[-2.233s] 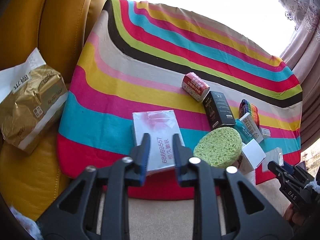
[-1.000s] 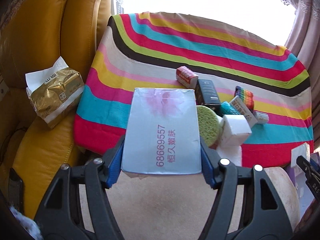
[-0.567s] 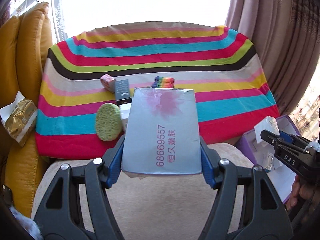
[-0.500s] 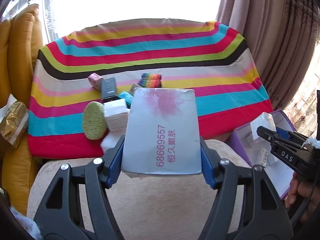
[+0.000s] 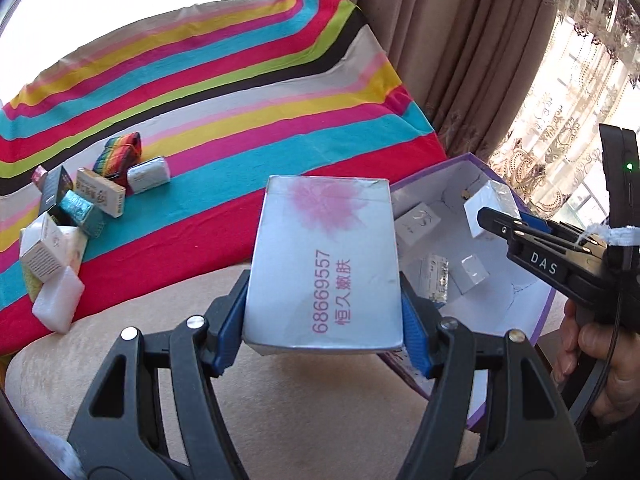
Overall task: Organize objects
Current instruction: 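Carry both boxes into the storage box and open both grippers, then grasp the white carton with the right gripper while the left grasps the green sponge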
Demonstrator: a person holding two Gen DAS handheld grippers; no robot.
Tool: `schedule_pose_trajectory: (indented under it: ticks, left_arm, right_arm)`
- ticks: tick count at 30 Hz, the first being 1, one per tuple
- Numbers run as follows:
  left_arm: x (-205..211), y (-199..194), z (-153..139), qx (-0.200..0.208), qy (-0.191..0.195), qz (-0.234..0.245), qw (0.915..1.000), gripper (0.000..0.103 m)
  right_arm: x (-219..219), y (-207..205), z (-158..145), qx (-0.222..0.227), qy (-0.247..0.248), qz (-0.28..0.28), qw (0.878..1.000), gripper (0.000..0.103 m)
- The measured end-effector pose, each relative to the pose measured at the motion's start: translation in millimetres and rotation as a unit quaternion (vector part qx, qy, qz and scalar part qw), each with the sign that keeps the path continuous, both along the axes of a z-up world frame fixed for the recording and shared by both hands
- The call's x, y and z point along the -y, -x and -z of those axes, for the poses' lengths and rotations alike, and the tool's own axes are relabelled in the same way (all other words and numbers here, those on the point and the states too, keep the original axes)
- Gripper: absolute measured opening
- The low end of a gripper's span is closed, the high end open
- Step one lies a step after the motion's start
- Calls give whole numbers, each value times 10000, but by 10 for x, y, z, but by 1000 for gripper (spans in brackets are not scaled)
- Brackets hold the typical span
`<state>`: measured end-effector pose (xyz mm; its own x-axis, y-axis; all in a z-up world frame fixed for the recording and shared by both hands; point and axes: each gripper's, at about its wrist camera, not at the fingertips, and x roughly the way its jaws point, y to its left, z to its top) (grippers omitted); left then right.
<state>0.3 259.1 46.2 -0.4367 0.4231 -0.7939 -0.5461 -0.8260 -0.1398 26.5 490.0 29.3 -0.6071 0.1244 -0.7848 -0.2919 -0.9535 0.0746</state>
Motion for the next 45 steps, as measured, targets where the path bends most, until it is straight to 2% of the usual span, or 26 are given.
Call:
schedule_pose_trajectory:
  ticks: [5,7,12,14,22,29,39,42,45]
  left_arm:
    - [-267,8,70,174,-133,316,9993,71]
    - [-336,13,92,282,-145,424,9986,77]
    - [-304,17,77,321,-143,396,9986,81]
    - [-255,46,67,294,-116,300,9990,81]
    - [225,168,42,337,-256,-218,9989,81]
    - [903,239,30,325,-272,-928,9948,81]
    - [1874,278,-53,402,-742,-1837,9794,81]
    - [2168,344,-43,473,-857,-2202,9705,81]
    - [2512,432,15,644,-1032,-2626,9572,81]
  right_arm:
    - [-248,-21,127,164,93,299,9994,39]
    - [-289,-24,153,194,105,395,9990,39]
    - [-294,-29,186,221,205,413,9987,55]
    - [-269,-23,186,227,225,392,9987,57]
    - [47,79,141,170,349,-35,9992,60]
    - [539,237,59,116,386,-644,9971,60]
    - [1358,473,-10,153,387,-1465,9883,60]
    - [1609,537,-35,160,345,-1711,9845,60]
    - [1883,583,-84,155,299,-1964,9799,61]
